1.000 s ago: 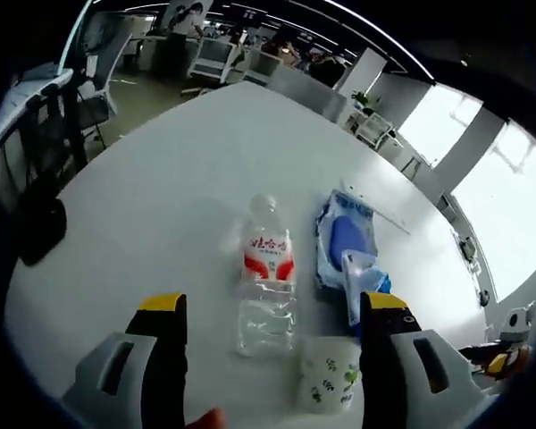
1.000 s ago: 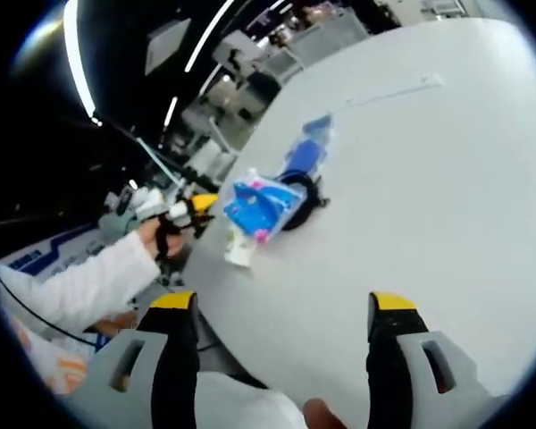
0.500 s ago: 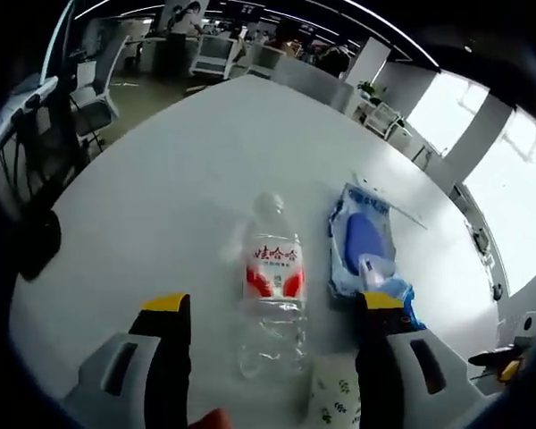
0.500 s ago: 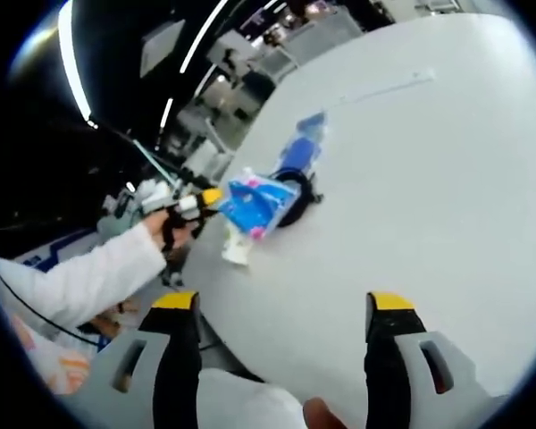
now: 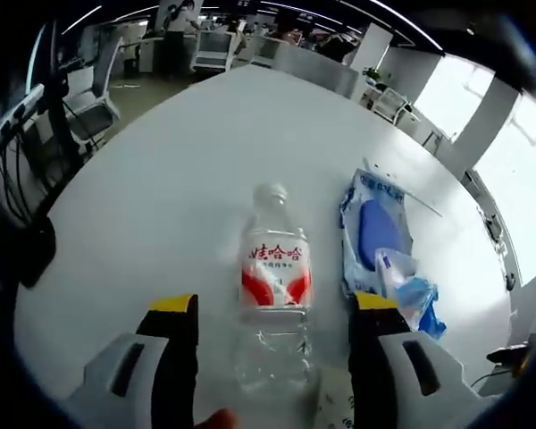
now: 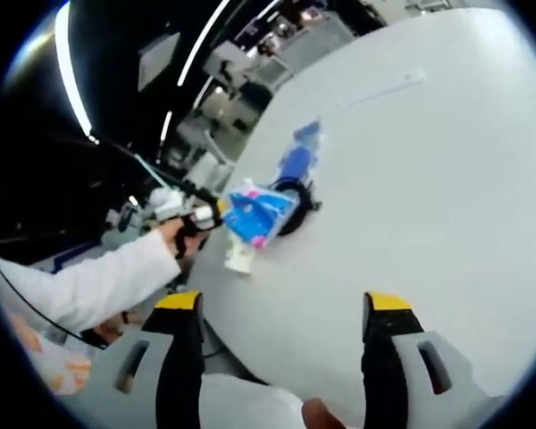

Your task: Arrange the tabletop items into an orderly group along one side of the table until the central work area is clear of visible clutter.

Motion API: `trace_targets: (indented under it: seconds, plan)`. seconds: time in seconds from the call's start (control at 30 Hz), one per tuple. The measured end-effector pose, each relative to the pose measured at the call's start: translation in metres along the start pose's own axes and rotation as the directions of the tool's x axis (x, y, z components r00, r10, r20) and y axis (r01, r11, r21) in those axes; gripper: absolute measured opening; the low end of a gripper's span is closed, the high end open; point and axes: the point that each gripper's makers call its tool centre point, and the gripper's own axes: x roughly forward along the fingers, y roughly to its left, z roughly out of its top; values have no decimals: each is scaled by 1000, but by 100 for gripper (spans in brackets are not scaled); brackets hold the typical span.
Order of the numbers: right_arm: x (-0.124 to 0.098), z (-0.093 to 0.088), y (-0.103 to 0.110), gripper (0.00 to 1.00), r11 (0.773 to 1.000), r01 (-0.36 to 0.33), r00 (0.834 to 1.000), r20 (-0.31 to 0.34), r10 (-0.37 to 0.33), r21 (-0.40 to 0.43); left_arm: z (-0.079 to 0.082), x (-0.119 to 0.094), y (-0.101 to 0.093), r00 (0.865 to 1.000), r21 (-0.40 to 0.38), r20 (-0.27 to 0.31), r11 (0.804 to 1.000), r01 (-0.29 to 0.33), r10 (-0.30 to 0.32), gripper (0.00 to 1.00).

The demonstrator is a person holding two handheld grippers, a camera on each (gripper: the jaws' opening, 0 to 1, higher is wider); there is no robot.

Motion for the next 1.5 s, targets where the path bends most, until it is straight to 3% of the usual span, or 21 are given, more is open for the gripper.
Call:
trace_targets:
  seconds: [0.53,0.77,1.2,1.37,1.5]
  plan:
    - [1,-2,-4,67,999,-6,1000,-5,6,47,1,16,-4,999,56,-24,998,-27,29,62]
    - [0,2,-7,64,997,-7,1000,15,6,75,-8,24,1,997,86,-52,995,-56,61,54]
    - [0,2,-14,59,995,8,1000,15,-9,104,-6,25,0,997,110,-36,992,-62,67,43]
    - [0,4,-12,59,990,-17,999,40,11,143,-6,20,-1,997,157,-27,985,-66,71,41]
    - [-1,6,-14,59,991,-11,999,44,5,134,-2,12,4,996,142,24,986,-84,81,40]
